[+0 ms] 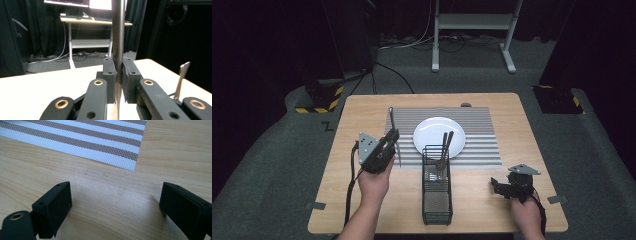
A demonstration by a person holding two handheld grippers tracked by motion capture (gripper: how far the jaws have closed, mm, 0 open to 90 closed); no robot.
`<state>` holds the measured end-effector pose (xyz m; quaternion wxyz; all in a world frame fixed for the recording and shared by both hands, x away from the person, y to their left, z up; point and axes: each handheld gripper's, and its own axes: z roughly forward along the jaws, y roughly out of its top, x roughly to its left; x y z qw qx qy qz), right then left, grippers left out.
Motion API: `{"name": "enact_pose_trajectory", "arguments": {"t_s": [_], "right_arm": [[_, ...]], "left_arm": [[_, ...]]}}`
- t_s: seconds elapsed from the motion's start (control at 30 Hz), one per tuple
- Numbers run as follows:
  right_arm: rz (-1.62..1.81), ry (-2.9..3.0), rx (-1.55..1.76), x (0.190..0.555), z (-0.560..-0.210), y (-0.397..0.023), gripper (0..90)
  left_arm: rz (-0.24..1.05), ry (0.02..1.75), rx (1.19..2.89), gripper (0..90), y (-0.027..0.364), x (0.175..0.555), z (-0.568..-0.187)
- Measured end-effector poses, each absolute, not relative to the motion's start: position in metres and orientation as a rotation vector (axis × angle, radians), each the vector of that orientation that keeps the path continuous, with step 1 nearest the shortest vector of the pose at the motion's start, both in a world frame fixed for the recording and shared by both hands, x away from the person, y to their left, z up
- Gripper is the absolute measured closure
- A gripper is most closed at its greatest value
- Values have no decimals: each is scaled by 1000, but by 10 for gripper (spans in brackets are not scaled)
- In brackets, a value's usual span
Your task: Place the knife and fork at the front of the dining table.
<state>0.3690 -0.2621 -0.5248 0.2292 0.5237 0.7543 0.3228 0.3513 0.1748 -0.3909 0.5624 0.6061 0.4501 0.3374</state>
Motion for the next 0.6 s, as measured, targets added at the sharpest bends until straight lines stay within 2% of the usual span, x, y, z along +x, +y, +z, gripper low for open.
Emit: {"name": "enact_pose_trajectory", "arguments": {"t_s": [0.6], "right_arm": [[890, 2080, 1434, 369, -525, -261, 104]], "left_arm": [[787, 1142, 1490, 820, 183, 387, -428]]}}
